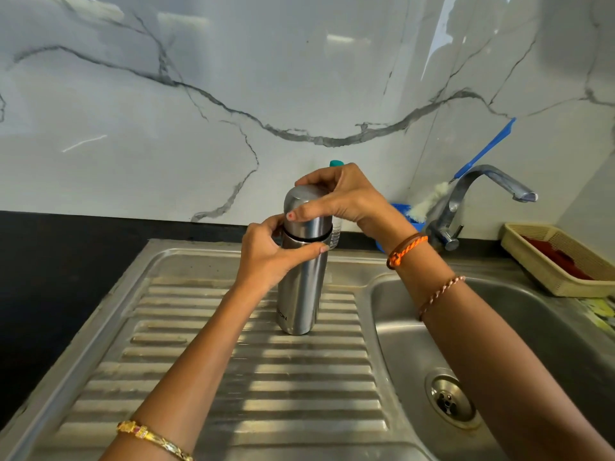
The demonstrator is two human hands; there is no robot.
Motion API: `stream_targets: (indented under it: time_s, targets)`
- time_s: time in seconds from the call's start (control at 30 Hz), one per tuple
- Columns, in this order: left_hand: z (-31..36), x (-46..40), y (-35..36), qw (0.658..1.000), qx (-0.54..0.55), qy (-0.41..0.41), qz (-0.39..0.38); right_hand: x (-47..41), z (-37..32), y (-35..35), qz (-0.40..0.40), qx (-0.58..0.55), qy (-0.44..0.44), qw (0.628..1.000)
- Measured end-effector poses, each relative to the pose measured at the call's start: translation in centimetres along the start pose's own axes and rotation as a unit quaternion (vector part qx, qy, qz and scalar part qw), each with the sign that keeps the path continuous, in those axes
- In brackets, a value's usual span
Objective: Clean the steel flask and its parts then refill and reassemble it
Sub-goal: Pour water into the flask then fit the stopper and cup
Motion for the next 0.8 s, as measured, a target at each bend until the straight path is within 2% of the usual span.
stream_targets:
  time_s: [0.03, 0.1, 0.13, 0.17, 0.2, 0.27, 0.33, 0.37, 0.43, 0.53, 0.63, 0.67, 0.7, 0.73, 0.8]
  targets:
    - [0.0, -0.1, 0.0, 1.0, -0.004, -0.001, 0.002, 0.0, 0.0, 0.0, 0.065, 0.083, 0.004, 0.994]
    - [0.1, -0.4, -0.1, 1.0, -0.006, -0.007, 0.006, 0.5, -0.9, 0.1, 0.204, 0.251, -0.002, 0.946]
    - [0.2, -0.5, -0.1, 1.0, -0.003, -0.01, 0.007, 0.5, -1.2, 0.3, 0.228, 0.281, -0.009, 0.932]
    - [0.2, -0.6, -0.1, 1.0, 0.0, -0.013, 0.006, 0.2, -1.2, 0.6, 0.209, 0.269, -0.003, 0.94]
    - [0.2, -0.5, -0.1, 1.0, 0.003, -0.013, 0.005, -0.3, -0.8, 0.8, 0.157, 0.231, 0.007, 0.96]
    - [0.1, -0.2, 0.1, 1.0, 0.004, -0.012, 0.0, -0.5, -0.5, 1.2, 0.014, 0.153, 0.033, 0.988]
    - [0.1, 0.0, 0.3, 1.0, 0.006, -0.009, -0.006, 0.2, -0.7, 1.2, -0.086, 0.08, 0.037, 0.992]
    - [0.1, 0.1, 0.2, 1.0, 0.006, -0.009, -0.01, 0.5, -1.0, 1.0, -0.107, 0.052, 0.028, 0.992]
    - [0.3, 0.0, 0.1, 1.0, 0.008, -0.007, -0.013, 0.8, -1.2, 0.2, -0.095, 0.025, 0.007, 0.995]
    - [0.4, -0.1, -0.2, 1.0, 0.013, -0.004, -0.008, 0.2, -0.6, -0.1, -0.001, 0.001, 0.006, 1.0]
    - [0.1, 0.1, -0.1, 1.0, 0.011, -0.016, -0.007, -0.1, -0.5, 0.8, 0.112, 0.138, -0.015, 0.984]
    - [-0.1, 0.1, -0.1, 1.0, 0.008, -0.019, -0.007, -0.4, -0.4, 1.0, 0.104, 0.151, -0.018, 0.983]
    - [-0.1, 0.2, 0.0, 1.0, 0.005, -0.02, -0.008, -0.6, -0.1, 1.1, 0.057, 0.123, -0.008, 0.991]
    - [-0.1, 0.2, 0.0, 1.0, 0.002, -0.02, -0.009, -0.6, 0.2, 1.3, -0.017, 0.069, 0.011, 0.997]
    - [-0.2, 0.3, 0.0, 1.0, 0.001, -0.015, -0.011, -0.1, 0.3, 1.5, -0.143, -0.048, 0.004, 0.989]
Point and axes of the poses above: each hand's wrist, its own x-axis away from the middle knuckle, its own y-axis out of the palm, z = x × y, the point moved 6 cm from there along -x, towards the middle knuckle, and after that the axes turned 6 degrees about -z, right-handed, at the moved point
